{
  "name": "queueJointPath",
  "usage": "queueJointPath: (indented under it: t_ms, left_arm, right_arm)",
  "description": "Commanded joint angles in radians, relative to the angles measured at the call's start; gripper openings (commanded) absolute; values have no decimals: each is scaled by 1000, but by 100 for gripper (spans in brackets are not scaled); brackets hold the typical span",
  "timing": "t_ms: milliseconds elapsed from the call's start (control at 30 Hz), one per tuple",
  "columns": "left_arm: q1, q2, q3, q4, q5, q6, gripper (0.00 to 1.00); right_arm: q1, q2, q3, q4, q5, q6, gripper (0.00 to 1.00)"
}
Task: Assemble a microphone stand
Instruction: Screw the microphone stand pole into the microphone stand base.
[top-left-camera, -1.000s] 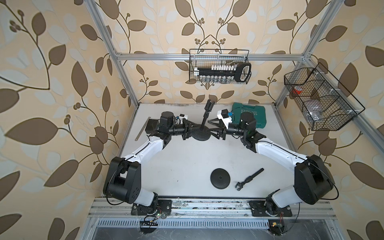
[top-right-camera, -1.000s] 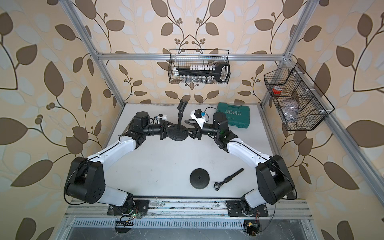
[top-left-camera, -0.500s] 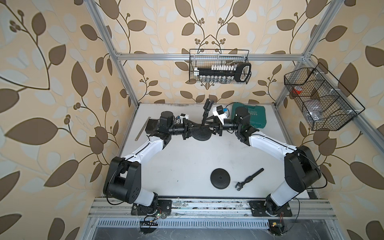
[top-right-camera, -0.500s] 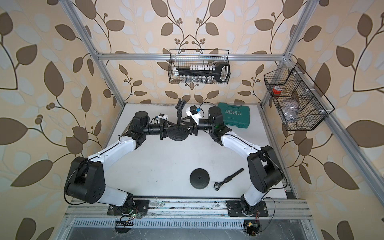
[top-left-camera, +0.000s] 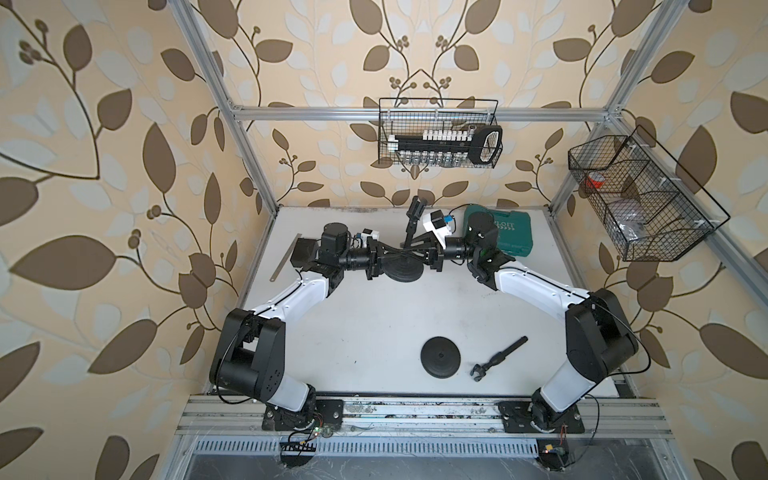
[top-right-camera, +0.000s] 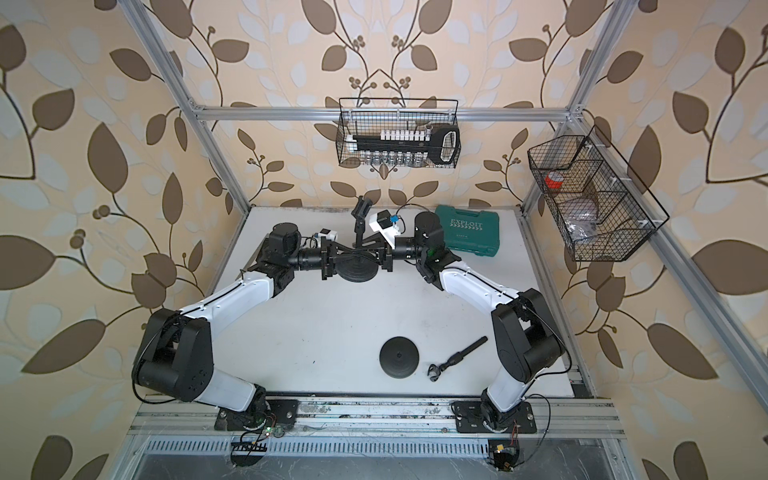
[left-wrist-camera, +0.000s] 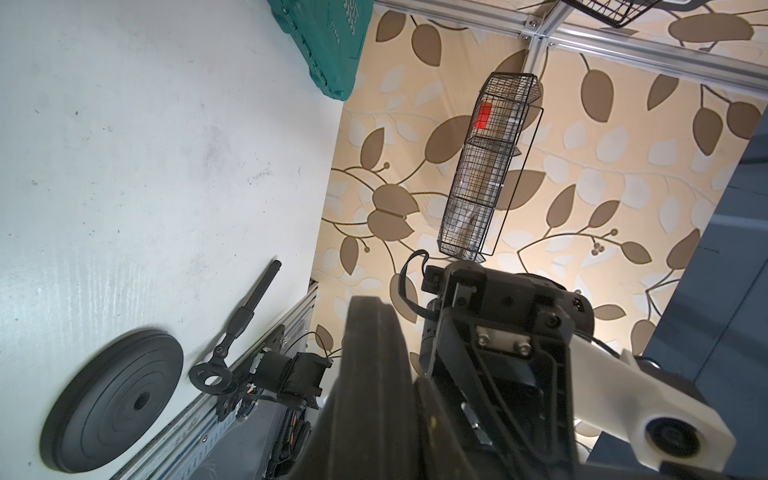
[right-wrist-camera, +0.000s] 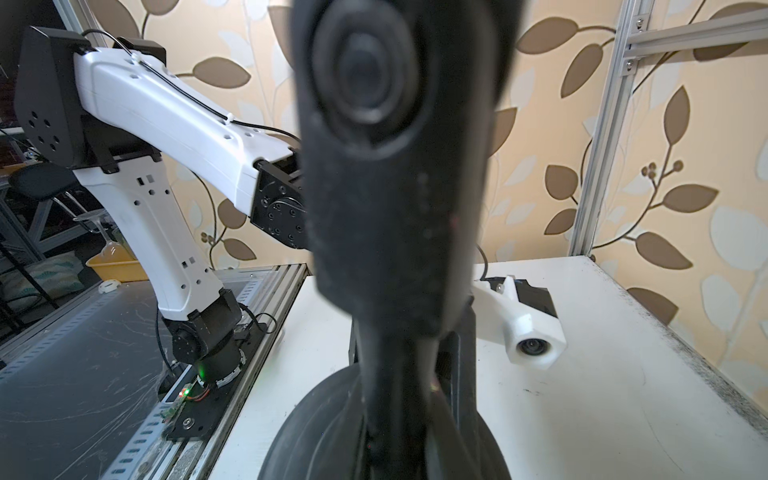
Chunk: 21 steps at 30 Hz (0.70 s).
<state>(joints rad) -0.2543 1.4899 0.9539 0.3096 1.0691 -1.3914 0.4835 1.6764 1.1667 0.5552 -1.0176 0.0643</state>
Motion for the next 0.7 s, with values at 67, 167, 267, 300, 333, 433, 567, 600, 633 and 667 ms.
queueJointPath:
  t_ms: [67, 167, 267, 300, 333, 433, 567, 600, 633, 667]
  left_arm:
    - [-2, -22, 31, 95, 26, -5, 0]
    - [1, -27, 31, 100, 10, -7, 0]
    - [1, -38, 36, 94, -12, 1, 0]
    - [1, -40, 40, 85, -19, 11, 0]
    - [1, -40, 43, 74, -25, 20, 0]
    - [3, -81, 52, 31, -47, 52, 0]
    - [3, -86, 52, 18, -58, 66, 0]
    - [3, -85, 51, 19, -63, 65, 0]
    - [3, -84, 49, 19, -66, 66, 0]
    - [3, -81, 48, 21, -69, 66, 0]
  right_arm:
    - [23, -17, -46, 61, 76, 17, 0]
    - [49, -53, -105, 79, 211, 20, 0]
    - [92, -97, -174, 81, 422, 46, 0]
    - [108, -111, -198, 81, 498, 54, 0]
    - [125, -126, -217, 75, 568, 62, 0]
    - [187, -158, -248, 8, 795, 77, 0]
    - [287, -177, -245, -100, 1110, 86, 0]
    - [314, -179, -241, -123, 1178, 79, 0]
    - [331, -179, -236, -137, 1221, 77, 0]
    - [345, -182, -236, -139, 1248, 75, 0]
